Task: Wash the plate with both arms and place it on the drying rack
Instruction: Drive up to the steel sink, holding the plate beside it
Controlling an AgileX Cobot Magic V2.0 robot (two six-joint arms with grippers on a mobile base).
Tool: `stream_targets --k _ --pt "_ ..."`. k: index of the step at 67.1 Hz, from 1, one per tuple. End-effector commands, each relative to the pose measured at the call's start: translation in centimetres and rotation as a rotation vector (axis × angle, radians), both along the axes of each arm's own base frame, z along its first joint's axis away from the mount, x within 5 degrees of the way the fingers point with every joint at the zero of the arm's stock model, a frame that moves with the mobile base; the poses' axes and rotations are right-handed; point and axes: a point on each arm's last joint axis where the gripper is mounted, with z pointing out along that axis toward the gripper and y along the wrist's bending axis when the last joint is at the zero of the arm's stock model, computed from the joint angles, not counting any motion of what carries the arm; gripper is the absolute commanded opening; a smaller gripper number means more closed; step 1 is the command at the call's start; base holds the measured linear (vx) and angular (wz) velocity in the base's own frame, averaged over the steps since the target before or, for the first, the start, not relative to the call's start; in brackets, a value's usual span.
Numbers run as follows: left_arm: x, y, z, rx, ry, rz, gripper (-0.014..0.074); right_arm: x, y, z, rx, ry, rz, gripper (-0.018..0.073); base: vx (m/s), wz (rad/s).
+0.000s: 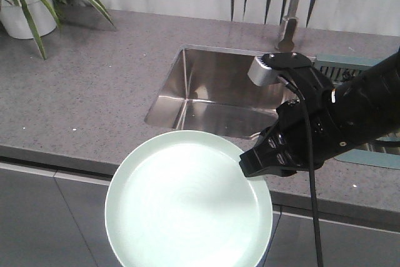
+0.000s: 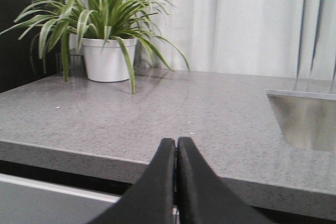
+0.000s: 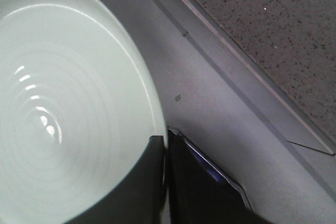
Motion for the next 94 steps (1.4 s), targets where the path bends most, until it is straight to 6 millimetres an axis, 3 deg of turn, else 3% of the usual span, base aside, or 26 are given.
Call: stream_targets --k 1,94 --pt "-0.35 0.01 1.67 -0.007 -0.115 0.0 -0.0006 -0.34 -0.02 1.82 0.063 -0.064 -0.014 -0.0001 -0.02 -0.24" --pt "-0.35 0.01 1.67 -0.007 -0.115 0.0 -0.0006 -0.34 -0.02 1.82 0.063 -0.064 -0.014 -0.0001 0.0 -0.19"
